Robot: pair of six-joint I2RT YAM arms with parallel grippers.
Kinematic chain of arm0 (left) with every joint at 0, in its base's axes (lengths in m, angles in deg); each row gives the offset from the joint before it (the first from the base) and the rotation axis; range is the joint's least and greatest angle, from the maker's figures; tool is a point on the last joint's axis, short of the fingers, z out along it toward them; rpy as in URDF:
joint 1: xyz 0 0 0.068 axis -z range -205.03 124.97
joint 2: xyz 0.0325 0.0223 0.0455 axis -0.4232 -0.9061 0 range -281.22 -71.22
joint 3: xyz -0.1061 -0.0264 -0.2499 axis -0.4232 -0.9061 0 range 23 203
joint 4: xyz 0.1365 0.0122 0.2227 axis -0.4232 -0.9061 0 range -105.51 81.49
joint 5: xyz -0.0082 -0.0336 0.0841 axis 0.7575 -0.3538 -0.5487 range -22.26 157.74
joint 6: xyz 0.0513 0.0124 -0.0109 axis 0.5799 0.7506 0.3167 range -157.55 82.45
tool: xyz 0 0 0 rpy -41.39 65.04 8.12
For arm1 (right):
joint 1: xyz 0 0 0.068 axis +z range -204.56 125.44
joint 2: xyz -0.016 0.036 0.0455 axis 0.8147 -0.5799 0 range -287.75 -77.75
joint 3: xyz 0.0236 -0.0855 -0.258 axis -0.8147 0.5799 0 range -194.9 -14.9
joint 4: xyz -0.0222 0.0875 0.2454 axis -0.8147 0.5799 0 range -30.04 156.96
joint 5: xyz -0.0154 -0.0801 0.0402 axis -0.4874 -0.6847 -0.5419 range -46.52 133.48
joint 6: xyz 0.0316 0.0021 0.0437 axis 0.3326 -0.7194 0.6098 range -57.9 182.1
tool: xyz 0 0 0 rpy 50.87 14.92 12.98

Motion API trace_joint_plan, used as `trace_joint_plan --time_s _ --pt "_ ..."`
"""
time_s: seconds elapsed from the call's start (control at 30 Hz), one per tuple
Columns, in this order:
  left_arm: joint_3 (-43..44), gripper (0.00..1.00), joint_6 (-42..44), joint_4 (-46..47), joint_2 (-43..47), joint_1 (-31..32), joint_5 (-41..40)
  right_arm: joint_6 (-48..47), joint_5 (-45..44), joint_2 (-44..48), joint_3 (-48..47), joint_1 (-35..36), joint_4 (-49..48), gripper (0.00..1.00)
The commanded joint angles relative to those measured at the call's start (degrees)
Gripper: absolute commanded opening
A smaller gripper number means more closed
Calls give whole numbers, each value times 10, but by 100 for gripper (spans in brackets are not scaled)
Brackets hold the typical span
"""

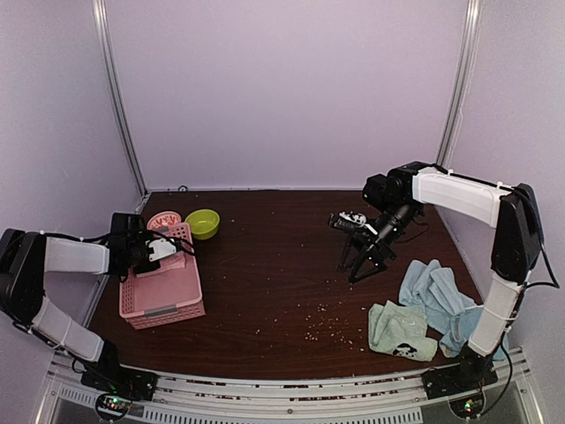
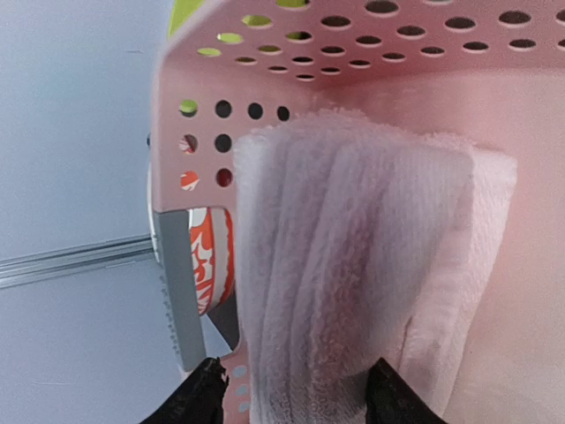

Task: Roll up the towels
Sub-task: Place the towel in the bin.

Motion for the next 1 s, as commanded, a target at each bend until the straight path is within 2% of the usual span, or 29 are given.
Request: trace_joint_plan --time_s 0.0,0.23,0.3,0.33,0.5,0.63,0.7,0.73,0.8,0.9,0.93,0.97 --pt "-21 57 6 -12 49 -5 31 -7 2 9 5 6 9 59" --pt "-13 58 12 -52 57 -4 46 -6 0 16 5 11 9 59" --pt "7 61 5 -81 60 -4 52 -6 0 17 6 11 9 59" --pt "18 66 2 -99 64 -3 53 -5 0 17 5 11 9 59" --pt "52 67 -5 -203 120 16 48 -5 2 16 4 14 9 60" --pt "107 68 -47 -294 167 32 64 -3 0 8 1 15 9 60" --pt "144 65 -94 -325 178 48 81 0 -2 3 -2 15 9 60" --pt "158 63 -124 -332 180 56 86 1 -4 1 -5 15 9 60" --pt "180 53 -193 -326 184 74 87 6 -5 -3 -12 15 9 60" --pt "203 18 -394 -303 177 79 42 12 -6 -8 -18 15 8 60" --pt "216 0 -466 -315 163 78 15 13 -7 -10 -19 14 8 60" --pt "233 0 -533 -346 133 78 -14 13 -8 -13 -19 14 8 60"
